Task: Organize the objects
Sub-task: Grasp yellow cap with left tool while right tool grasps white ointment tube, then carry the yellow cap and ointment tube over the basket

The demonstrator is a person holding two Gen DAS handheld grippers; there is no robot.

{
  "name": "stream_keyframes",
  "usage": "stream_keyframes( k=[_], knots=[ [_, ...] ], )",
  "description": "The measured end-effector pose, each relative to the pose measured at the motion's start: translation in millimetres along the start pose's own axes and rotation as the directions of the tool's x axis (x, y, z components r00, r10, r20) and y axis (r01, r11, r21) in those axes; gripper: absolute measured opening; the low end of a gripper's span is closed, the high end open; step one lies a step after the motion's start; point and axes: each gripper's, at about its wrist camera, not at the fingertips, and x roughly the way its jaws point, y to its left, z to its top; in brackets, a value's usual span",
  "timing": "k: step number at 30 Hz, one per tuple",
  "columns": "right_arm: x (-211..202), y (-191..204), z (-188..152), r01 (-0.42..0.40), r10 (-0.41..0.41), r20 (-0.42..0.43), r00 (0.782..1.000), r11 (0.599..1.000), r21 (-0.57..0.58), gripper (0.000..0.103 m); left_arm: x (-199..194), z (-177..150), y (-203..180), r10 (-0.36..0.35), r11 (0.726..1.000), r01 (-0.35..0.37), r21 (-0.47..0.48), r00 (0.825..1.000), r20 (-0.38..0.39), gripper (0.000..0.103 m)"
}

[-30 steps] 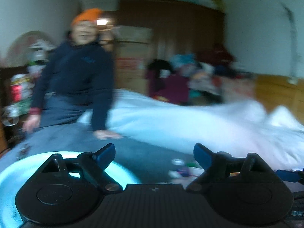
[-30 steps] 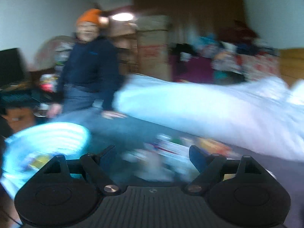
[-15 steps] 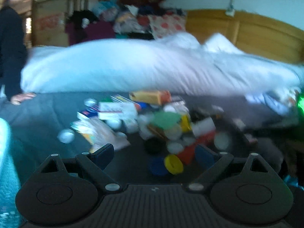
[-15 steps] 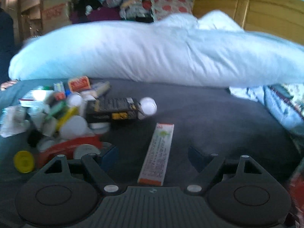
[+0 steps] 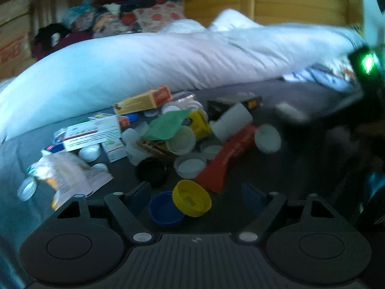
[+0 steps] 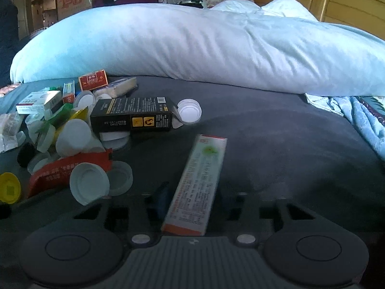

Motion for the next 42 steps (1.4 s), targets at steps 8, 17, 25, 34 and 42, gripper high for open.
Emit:
stream_keyframes(
  k=[8, 17, 25, 34, 42],
  knots=[
    [0, -1, -3, -0.016, 0.016, 0.019, 1.0, 1.0, 0.002, 0.034, 13, -5, -3, -0.017, 0.993, 0.02, 0.116, 1.0, -0.022, 0.06],
    [0, -4, -2, -0.015, 0.015, 0.039, 0.999, 1.0, 0.01, 0.033, 14, -9, -12, -0.004, 0.983, 0.004, 0.184, 1.0, 0.0, 0.041],
    [-25, -9, 1, -0.031, 0.027, 0.096, 0.995, 0.999, 0.039, 0.033, -10, -1, 4, 0.048, 0.998, -0.049, 0.03, 0.998, 0.036, 0.041],
    [-76, 8, 32, -0.091, 0.088, 0.213, 0.973, 0.996, 0.005, 0.033, -71, 33, 27, 0.117, 0.982, -0.09, -0.168, 0.981, 0.158, 0.041],
    [-129, 58, 82, -0.211, 0.233, 0.337, 0.912, 0.972, -0.101, 0.033, -163, 71, 54, 0.272, 0.943, -0.193, -0.269, 0.916, 0.294, 0.041]
  ],
)
